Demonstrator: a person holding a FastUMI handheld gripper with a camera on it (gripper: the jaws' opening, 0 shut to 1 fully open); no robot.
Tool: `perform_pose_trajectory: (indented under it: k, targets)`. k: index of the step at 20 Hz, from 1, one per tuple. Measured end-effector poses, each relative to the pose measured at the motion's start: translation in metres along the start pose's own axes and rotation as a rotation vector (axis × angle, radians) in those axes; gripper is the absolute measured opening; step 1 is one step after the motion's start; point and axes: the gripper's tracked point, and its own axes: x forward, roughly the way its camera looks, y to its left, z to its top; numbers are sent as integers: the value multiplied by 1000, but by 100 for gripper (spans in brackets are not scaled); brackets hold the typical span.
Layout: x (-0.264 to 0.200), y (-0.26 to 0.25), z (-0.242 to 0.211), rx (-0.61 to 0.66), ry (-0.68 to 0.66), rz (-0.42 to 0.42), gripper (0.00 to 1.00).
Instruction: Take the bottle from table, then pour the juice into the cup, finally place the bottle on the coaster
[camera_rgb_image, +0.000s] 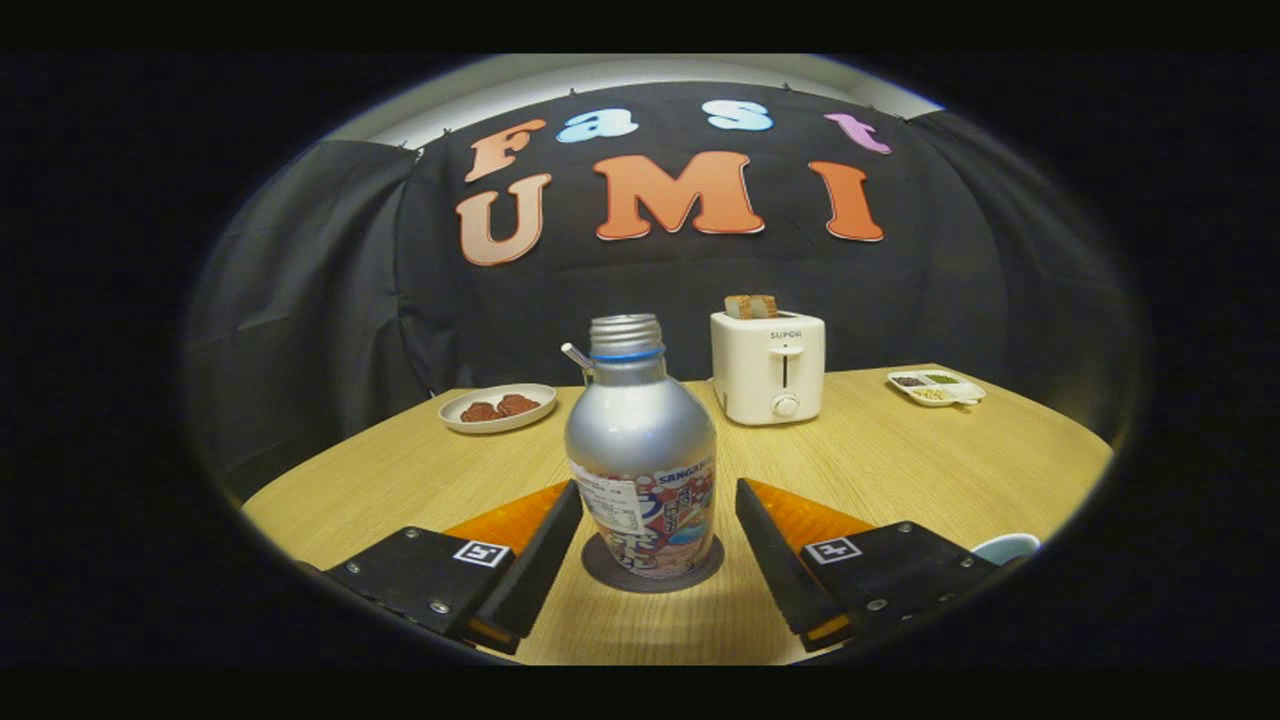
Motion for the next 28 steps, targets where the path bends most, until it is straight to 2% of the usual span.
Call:
perform_pose_trajectory:
  k: [4,13,17,22,28]
  targets:
    - [-25,7,18,43,-28,54,94]
    - [-107,-13,91,53,-199,89,93]
    - [-139,-41,123,25,-279,54,93]
    - [-176,-71,139,16,-306,18,93]
    - [-193,-92,153,-9,-353,-7,93]
